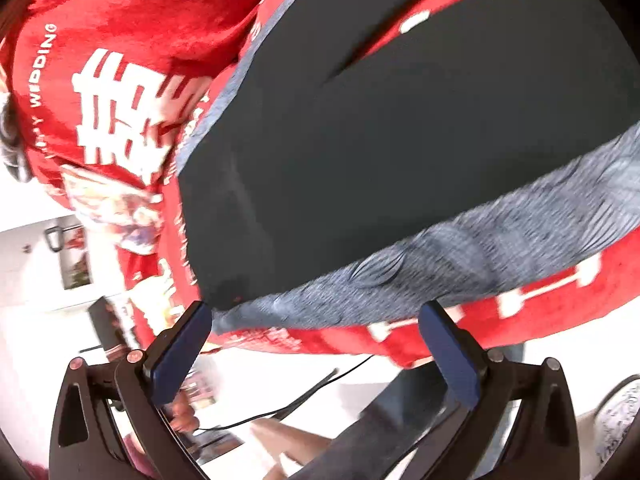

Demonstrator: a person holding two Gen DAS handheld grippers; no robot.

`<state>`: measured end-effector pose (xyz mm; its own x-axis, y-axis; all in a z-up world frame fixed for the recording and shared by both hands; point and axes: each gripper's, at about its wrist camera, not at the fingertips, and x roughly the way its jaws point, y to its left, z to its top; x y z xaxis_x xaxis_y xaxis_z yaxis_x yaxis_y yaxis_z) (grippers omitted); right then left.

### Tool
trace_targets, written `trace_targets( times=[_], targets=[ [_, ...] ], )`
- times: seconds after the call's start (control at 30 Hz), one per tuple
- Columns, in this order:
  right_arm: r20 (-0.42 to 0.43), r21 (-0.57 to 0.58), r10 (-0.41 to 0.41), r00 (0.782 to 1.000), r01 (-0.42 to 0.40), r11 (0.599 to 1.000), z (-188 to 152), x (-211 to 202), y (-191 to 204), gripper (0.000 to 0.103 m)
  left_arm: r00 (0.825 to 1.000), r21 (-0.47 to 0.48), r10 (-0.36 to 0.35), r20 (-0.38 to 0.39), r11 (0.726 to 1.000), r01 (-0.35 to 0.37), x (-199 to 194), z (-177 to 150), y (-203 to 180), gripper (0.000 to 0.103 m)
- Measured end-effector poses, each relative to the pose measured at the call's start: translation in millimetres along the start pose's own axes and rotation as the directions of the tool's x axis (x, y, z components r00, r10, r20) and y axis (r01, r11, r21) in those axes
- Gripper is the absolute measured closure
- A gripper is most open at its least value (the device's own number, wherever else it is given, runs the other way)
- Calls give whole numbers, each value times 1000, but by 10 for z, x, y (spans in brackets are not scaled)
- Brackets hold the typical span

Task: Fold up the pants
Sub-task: 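Lower both grippers to the trouser edge and close them on it, then lift the gripped edge with both grippers and fold it over the trousers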

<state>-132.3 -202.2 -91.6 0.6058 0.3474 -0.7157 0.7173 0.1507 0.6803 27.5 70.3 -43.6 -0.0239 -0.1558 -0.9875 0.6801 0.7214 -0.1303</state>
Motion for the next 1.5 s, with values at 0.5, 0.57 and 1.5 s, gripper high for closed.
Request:
trace_targets(
  times=[0.5, 0.57, 1.5],
  targets=[
    [-114, 75, 311, 944, -304, 950, -178, 868, -304, 0, 957, -89, -284, -59, 956, 278, 442, -298, 391, 0],
    [-102, 81, 344, 933, -337, 938, -140, 901, -263, 0, 950, -103, -305, -70, 949, 297, 496, -314, 385, 0],
    [109, 184, 230, 967, -247, 951, -9, 125, -611, 91, 949, -190, -316, 23, 930, 314, 433, 189, 315, 66]
  ],
)
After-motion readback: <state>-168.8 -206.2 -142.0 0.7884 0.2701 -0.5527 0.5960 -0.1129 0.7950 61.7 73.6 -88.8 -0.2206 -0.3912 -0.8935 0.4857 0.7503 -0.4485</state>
